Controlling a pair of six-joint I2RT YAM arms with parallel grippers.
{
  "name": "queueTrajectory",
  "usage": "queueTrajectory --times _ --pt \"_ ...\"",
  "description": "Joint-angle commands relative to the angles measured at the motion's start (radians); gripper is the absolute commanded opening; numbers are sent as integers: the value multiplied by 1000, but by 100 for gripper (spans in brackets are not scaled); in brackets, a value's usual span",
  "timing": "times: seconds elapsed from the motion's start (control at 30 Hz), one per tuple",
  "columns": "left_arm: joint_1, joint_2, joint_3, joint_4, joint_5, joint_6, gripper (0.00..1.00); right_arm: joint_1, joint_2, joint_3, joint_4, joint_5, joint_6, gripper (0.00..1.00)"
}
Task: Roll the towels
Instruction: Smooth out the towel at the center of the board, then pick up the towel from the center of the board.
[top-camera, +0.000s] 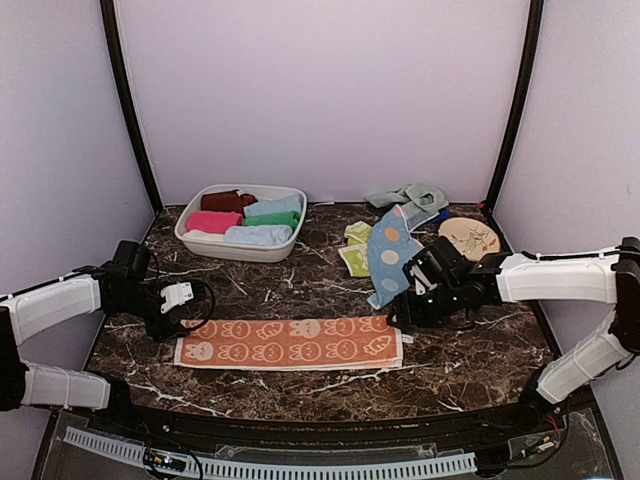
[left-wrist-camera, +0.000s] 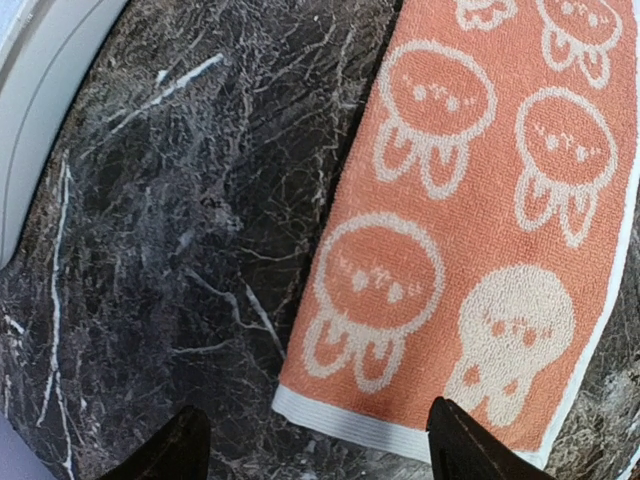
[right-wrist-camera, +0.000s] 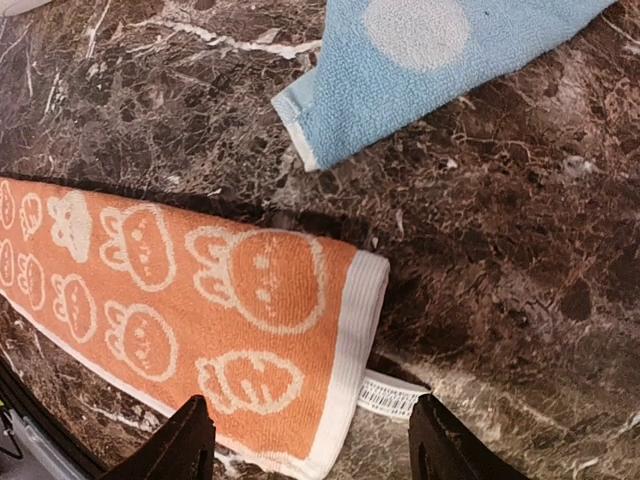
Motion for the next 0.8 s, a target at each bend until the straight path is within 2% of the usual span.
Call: queueTrajectory --times 0.0,0.13,0.4,0.5,0.63,0.67,0.77 --pt "2 30 -2 -47 9 -19 77 -10 100 46 4 16 -65 66" --pt "9 19 -22 -26 0 7 77 -7 173 59 36 -5 -77 64" --pt "15 3 -89 35 -34 72 77 48 254 82 78 -5 -67 52" --pt "16 -1 -130 85 -56 89 76 64 270 89 100 -14 -56 39" --pt "11 -4 -168 134 -65 98 76 67 266 89 72 24 -44 6" --pt "10 -7 -171 137 -62 96 76 64 257 83 63 37 -42 0" --pt "6 -24 -163 122 -32 85 76 36 211 50 37 52 -43 0"
